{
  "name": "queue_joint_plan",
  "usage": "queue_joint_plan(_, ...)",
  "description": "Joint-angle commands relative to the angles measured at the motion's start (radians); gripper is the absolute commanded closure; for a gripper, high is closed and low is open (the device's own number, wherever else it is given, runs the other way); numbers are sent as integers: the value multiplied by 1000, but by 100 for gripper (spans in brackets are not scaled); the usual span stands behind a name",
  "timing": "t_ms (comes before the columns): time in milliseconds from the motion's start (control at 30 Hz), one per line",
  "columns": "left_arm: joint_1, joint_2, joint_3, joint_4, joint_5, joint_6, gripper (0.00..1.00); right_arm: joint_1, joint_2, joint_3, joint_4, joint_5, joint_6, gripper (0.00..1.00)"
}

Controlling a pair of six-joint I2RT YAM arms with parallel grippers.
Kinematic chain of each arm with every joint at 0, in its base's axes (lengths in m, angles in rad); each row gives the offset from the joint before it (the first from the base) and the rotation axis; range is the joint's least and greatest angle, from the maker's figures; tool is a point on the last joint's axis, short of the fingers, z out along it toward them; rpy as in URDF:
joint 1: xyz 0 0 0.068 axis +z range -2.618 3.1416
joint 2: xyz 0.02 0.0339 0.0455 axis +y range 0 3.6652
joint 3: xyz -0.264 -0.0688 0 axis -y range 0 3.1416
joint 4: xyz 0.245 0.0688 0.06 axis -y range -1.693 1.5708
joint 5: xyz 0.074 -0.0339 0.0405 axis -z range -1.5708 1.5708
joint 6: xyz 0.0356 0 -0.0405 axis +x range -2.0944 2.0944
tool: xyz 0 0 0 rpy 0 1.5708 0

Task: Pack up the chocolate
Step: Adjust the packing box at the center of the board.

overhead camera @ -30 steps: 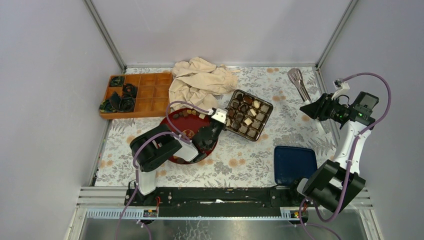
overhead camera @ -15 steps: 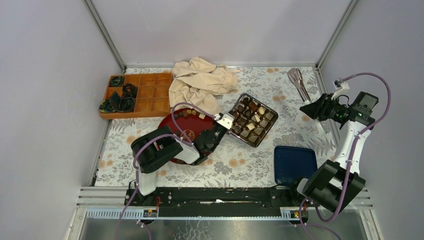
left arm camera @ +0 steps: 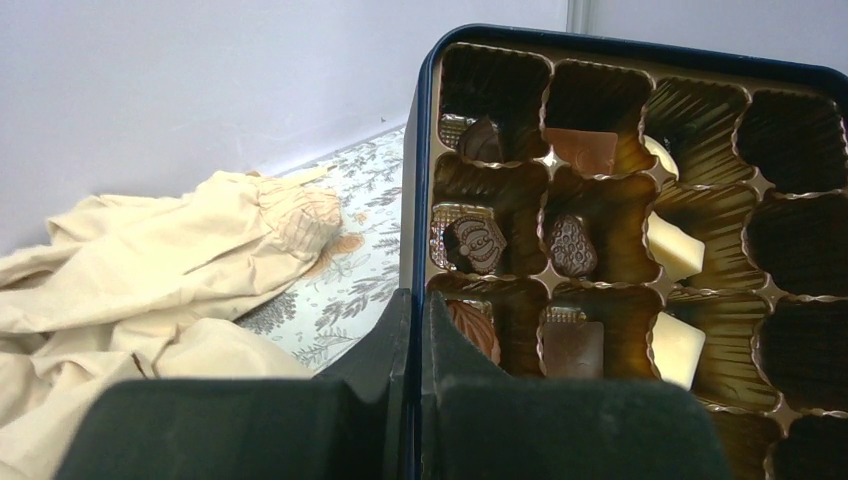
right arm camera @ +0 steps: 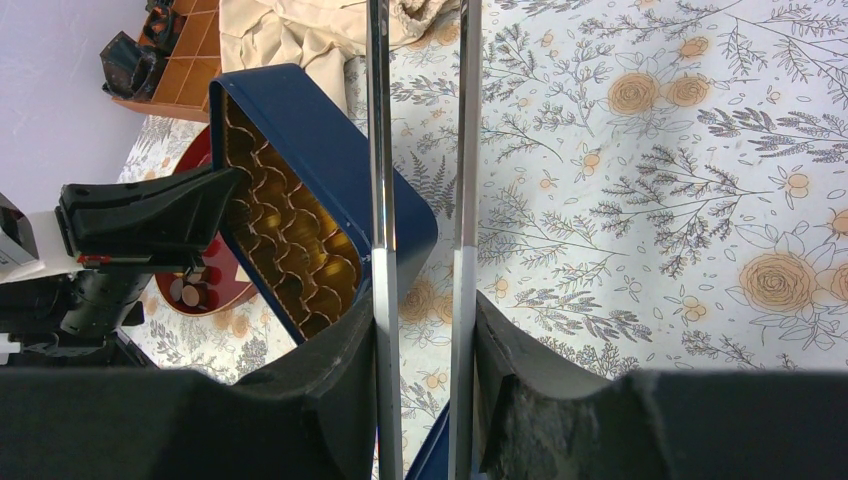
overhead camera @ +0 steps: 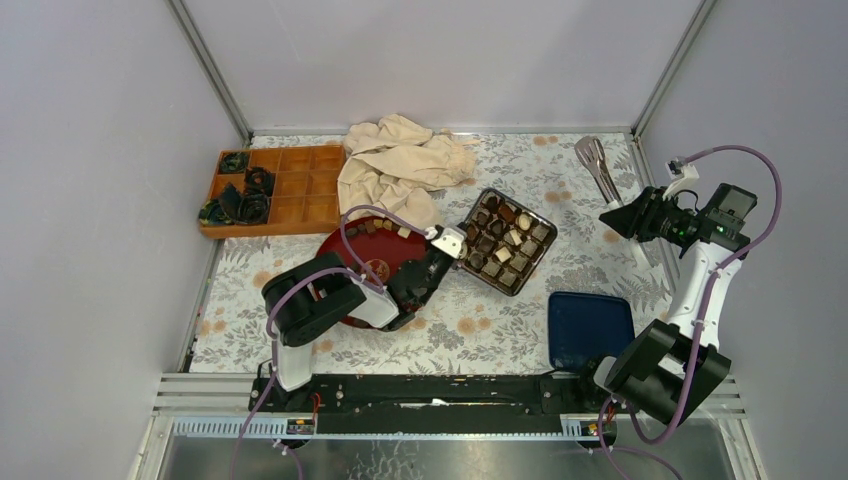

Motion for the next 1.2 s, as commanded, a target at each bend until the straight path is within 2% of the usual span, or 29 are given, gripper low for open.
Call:
queue_joint_plan(0, 6, -7, 21, 108, -42, -127, 100, 7, -13, 9, 10, -38, -6, 61)
queue_joint_plan(267, 50, -49, 167, -412, -22, -364, 100, 7, -10, 10, 5, -39, -9, 60)
queue_joint_plan(433, 106, -27, 261, -651, 29, -504, 100, 8, -10, 10, 3, -40, -9, 60)
queue_joint_plan(533, 127, 8, 337, -779, 71, -534, 100, 8, -9, 12, 2, -40, -9, 60)
queue_joint_plan(700, 137, 43, 408, -875, 109, -555, 77, 16, -5, 22, -15, -35, -29, 60)
queue_joint_plan(833, 151, 35, 423, -909, 129, -577, 70, 34, 5, 51, -68, -23, -71, 60)
queue_joint_plan(900, 160, 4, 417, -919, 133, -588, 58, 58, 4, 63, -92, -7, -103, 60)
queue_joint_plan(1067, 235, -187, 365, -952, 252, -590, 27, 216, -1, 101, -186, 56, -220, 60)
queue_joint_plan(1167, 349, -326, 326, -1003, 430, -621, 19, 361, -2, 120, -231, 120, -293, 60)
